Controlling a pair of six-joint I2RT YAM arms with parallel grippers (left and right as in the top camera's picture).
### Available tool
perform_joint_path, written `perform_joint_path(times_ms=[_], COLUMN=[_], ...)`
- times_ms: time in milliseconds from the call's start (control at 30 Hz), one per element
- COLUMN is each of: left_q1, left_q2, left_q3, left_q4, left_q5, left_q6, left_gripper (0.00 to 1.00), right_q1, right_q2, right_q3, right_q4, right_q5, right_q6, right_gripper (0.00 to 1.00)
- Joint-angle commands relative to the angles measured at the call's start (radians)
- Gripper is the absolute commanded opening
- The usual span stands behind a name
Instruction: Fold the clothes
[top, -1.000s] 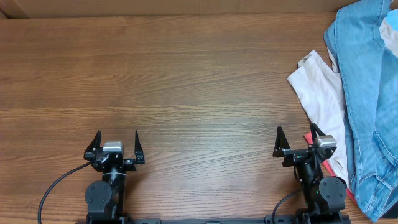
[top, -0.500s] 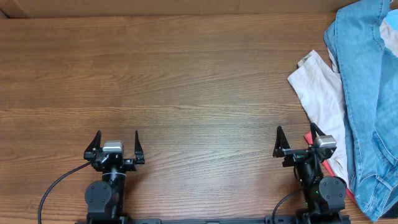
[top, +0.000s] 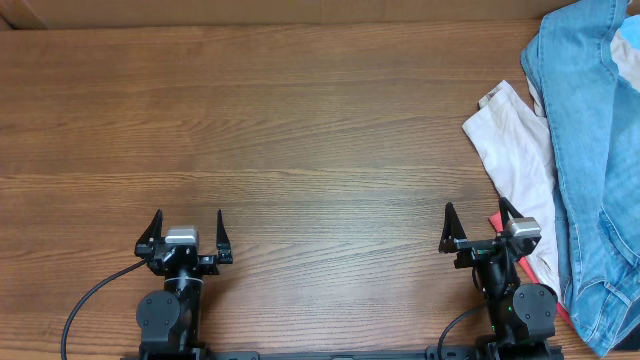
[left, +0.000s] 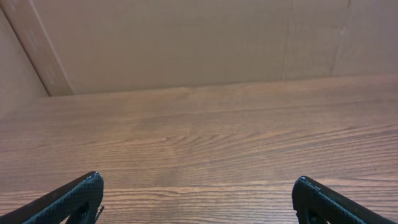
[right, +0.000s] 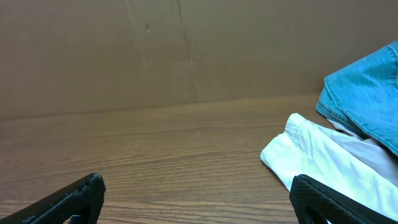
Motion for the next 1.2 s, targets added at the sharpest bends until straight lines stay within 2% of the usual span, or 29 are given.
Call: perform_joint_path(times_ms=[0,600,867,1167], left_q1=[0.006,0.006,0.006,0.006], left_q2=[-0.01,-0.01,-0.01,0.013], left_q3=[-0.003,-0.003,0.001,0.125], left_q4=[0.002,0.002,0.006,-0.04], left_q5=[0.008,0.009,0.009,0.015], left_q6=[0.008,0.006,-0.258,-0.28], left_gripper=[1.0,1.0,1.0,1.0], right_q1=[-0.001,-0.001,-0.001,-0.001], right_q2=[-0.004,-0.004,0.027,0.234], right_q3=[-0.01,0.018,0.116,0.349], right_q4=[0.005,-0.019,-0.075,-0.193], right_q5=[-0.004,0.046,0.086,0.113], right_q6=[0.003,0.028,0.03,0.08], right_gripper=[1.0,1.0,1.0,1.0])
